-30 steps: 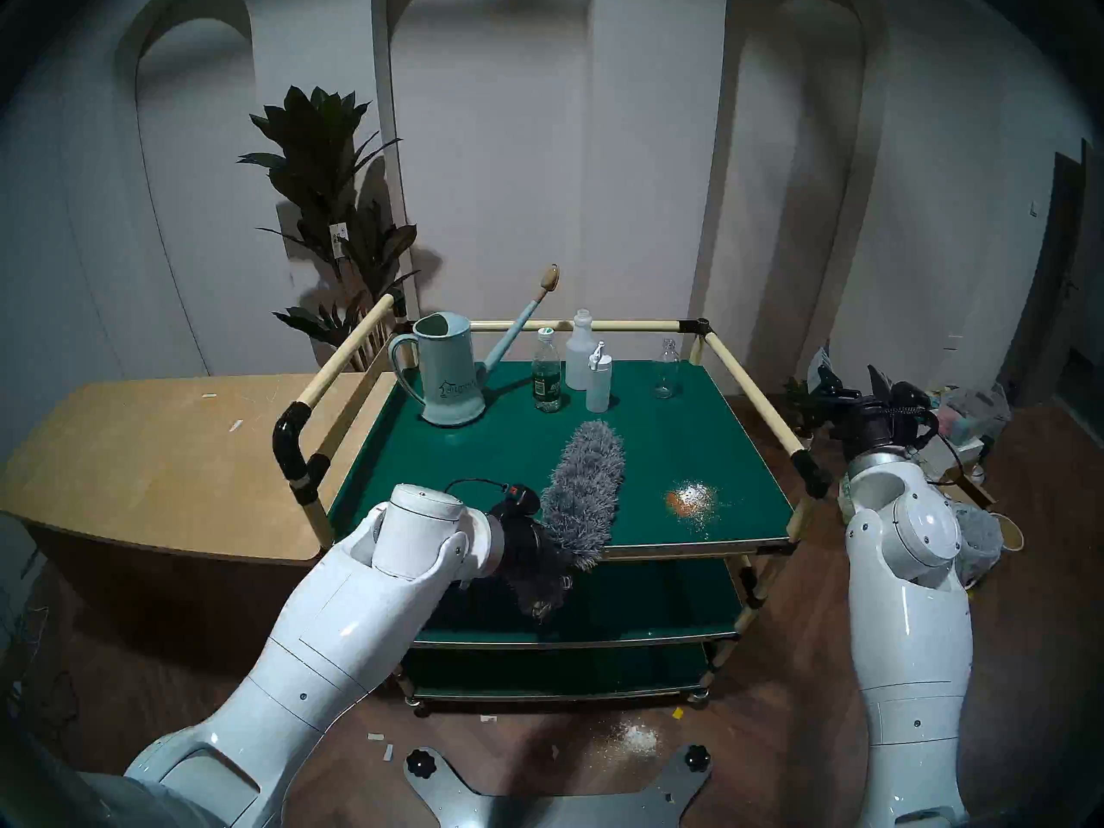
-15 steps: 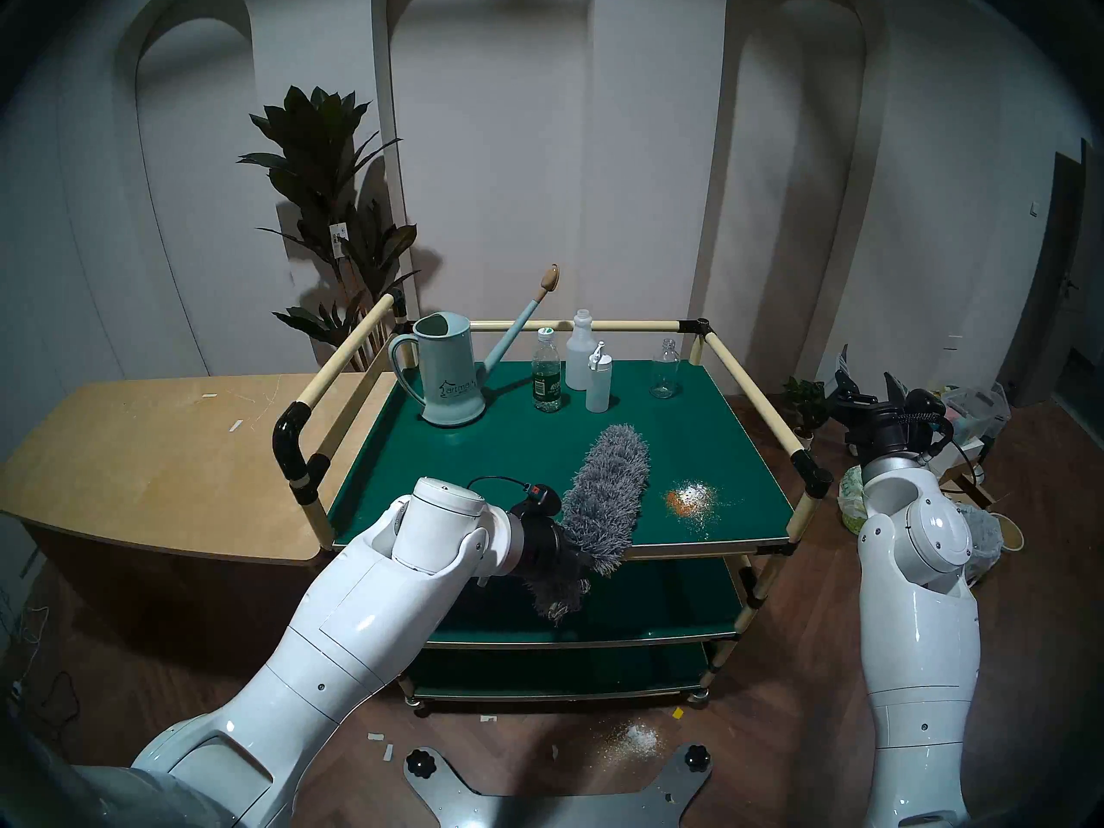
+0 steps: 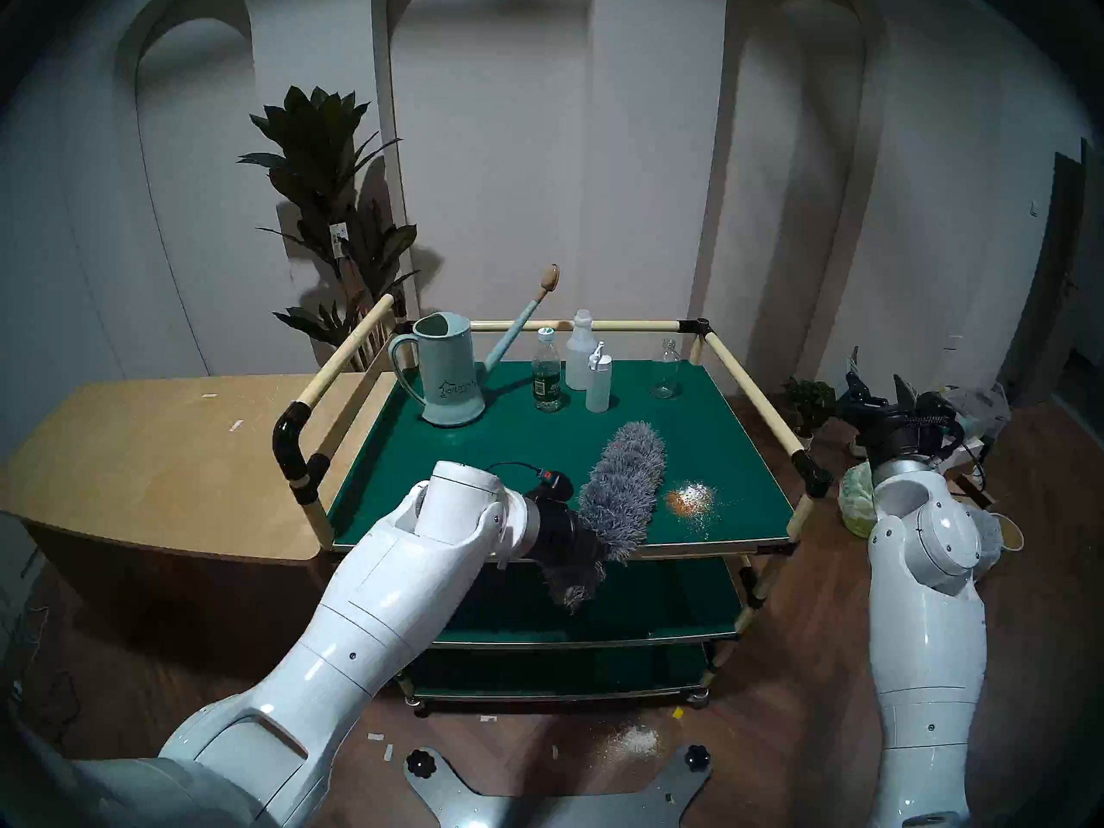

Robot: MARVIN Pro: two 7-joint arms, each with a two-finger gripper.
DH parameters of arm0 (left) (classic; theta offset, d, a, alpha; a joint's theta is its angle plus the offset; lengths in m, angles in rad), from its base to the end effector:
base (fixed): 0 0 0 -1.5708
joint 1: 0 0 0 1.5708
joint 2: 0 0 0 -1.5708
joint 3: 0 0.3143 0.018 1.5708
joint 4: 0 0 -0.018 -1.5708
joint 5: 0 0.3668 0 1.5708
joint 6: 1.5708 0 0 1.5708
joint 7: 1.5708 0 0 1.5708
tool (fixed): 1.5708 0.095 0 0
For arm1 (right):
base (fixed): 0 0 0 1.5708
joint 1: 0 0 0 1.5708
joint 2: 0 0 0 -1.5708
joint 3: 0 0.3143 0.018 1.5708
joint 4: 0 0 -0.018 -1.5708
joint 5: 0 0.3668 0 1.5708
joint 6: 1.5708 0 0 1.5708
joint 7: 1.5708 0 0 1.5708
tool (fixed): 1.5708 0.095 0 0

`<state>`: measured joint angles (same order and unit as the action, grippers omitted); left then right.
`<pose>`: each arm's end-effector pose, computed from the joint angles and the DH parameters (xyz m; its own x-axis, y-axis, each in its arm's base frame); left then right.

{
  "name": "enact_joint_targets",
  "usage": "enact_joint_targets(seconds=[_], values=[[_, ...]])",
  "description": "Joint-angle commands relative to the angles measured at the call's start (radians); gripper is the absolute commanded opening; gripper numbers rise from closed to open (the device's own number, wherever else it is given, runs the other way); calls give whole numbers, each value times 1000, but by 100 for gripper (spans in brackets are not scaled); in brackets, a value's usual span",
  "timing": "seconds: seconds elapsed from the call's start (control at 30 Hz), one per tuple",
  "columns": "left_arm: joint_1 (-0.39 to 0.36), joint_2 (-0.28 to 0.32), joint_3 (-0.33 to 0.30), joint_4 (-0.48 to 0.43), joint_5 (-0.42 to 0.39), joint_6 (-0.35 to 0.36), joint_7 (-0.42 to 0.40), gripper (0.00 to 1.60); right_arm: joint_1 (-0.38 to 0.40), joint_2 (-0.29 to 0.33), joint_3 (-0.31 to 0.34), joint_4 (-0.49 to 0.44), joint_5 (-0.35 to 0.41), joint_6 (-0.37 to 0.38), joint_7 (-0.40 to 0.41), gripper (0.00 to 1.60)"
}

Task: Dust the shelf with the duster

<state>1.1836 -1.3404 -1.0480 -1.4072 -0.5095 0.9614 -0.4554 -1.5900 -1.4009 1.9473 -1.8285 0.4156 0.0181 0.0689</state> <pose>0.4881 -0.1625 -0.3301 0.7288 -0.2795 0.6251 -0.6302 -0.6308 0.4527 0.4347 -0.1997 -0.1903 -0.3311 -0.1415 0.9329 -0.1818 -0.9606 -0.2103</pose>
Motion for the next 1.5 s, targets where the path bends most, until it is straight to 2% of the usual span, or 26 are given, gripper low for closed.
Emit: enact_joint_targets(seconds=[0.0,0.2,0.77,0.87,1.47], values=[[-54,-40,31,15,-6,-1,-17,0,12,10,15,-9,7,-10,7,160],[-73,-42,55,26,-10,-1,-34,0,17,12,20,-1,9,-10,9,160],[-130,24,221,25,-8,-1,-191,0,17,12,35,11,5,-16,6,160],[-134,27,231,21,-9,-1,-197,0,16,12,36,11,5,-16,5,160],[-189,52,366,89,-47,-1,-405,0,20,28,32,29,-10,-6,18,160]])
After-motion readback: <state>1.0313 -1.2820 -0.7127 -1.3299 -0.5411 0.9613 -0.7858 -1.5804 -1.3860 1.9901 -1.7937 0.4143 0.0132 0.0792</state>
